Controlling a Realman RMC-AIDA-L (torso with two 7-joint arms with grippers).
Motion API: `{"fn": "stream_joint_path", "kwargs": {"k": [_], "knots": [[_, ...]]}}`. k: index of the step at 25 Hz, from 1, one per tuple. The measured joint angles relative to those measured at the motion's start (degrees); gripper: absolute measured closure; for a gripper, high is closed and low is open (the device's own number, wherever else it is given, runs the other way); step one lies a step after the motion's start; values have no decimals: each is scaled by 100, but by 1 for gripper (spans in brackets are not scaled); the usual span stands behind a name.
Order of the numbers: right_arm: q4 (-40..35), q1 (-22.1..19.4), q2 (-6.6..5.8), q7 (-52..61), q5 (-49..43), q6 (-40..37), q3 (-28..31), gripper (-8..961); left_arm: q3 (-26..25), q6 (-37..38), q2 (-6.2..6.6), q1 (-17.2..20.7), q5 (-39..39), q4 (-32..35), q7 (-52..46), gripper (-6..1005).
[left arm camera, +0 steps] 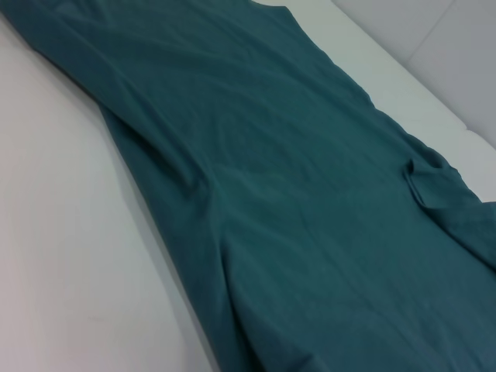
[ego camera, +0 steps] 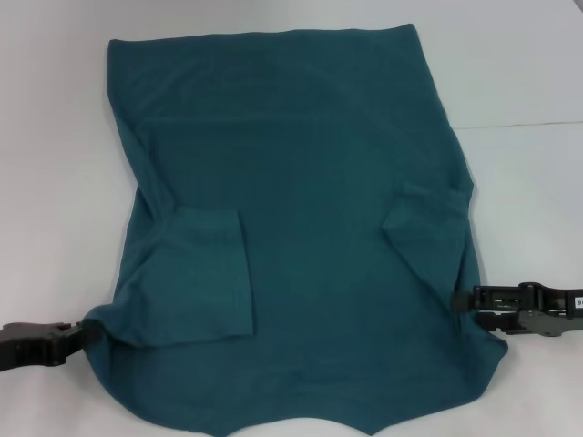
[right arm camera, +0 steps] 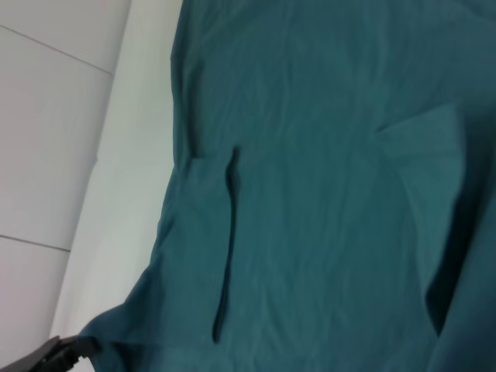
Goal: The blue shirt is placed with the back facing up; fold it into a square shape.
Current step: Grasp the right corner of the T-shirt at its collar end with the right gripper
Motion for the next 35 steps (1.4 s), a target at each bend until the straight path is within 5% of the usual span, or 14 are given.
{"fn": "stream_joint_path", "kwargs": {"k": [21, 35], "knots": [[-502, -282, -128, 495, -535, 15, 17, 23, 1, -55, -42, -37, 0, -84, 9, 985], [-504, -219, -72, 512, -652, 76, -25, 23, 1, -55, -41, -64, 0, -84, 9, 986]]}}
